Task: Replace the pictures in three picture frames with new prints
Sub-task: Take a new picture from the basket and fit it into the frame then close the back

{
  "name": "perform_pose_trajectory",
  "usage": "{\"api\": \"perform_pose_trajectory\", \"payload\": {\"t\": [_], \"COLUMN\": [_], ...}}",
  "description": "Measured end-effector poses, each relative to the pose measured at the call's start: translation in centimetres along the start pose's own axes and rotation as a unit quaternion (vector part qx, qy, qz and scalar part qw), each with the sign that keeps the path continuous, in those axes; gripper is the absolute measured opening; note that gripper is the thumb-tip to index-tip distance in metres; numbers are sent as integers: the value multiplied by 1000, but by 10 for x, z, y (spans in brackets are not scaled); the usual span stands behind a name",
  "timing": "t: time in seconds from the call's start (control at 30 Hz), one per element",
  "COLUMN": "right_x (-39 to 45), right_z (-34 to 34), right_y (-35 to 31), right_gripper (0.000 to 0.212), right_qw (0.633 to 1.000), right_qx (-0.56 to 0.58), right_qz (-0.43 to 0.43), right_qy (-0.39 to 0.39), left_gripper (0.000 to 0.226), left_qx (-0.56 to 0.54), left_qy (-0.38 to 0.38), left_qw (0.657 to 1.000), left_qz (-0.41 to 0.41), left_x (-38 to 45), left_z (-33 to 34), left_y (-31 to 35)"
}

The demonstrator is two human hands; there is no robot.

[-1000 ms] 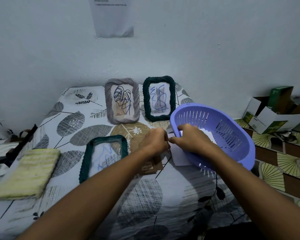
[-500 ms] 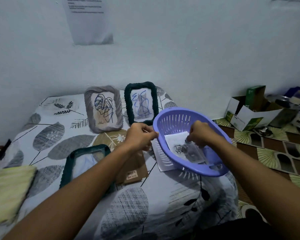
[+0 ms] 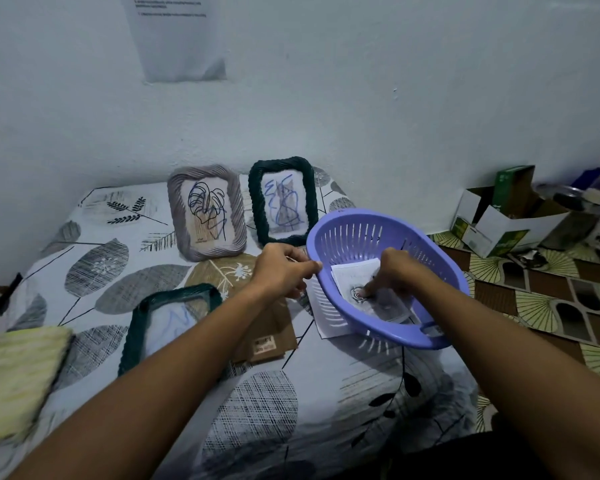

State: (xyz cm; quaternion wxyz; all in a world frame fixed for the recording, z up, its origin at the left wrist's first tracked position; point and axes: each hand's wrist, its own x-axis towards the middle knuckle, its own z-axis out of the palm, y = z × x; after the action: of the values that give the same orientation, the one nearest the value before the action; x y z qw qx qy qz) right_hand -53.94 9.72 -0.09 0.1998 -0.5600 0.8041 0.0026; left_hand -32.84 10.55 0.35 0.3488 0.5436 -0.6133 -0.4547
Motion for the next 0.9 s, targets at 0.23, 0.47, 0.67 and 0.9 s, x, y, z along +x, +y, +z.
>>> {"api": "perform_pose_trajectory", "payload": {"t": [0.23,0.47,0.67,0.9], "right_x": [10,13,11,3], "right_z": [-3,-8,-18,-33], "right_y": [5,8,8,13], "right_gripper": [32,30,35,32], "right_qw": [997,995,995,990], "right_qx": [59,85,79,125], "right_qz": [42,54,46,27], "right_qy": [-2,1,33,54], "left_gripper": [22,21,21,21], "left_qx": [-4,2,4,5], "left_qy": [-1,-8,-10,-9], "left_qw": [1000,1000,1000,1000], "left_qz": [-1,1,0,-6], "left_x": [-1,-1,-2,-2], "left_z": [0,-1,-1,-1], "left_y": [0,1,1,2]}}
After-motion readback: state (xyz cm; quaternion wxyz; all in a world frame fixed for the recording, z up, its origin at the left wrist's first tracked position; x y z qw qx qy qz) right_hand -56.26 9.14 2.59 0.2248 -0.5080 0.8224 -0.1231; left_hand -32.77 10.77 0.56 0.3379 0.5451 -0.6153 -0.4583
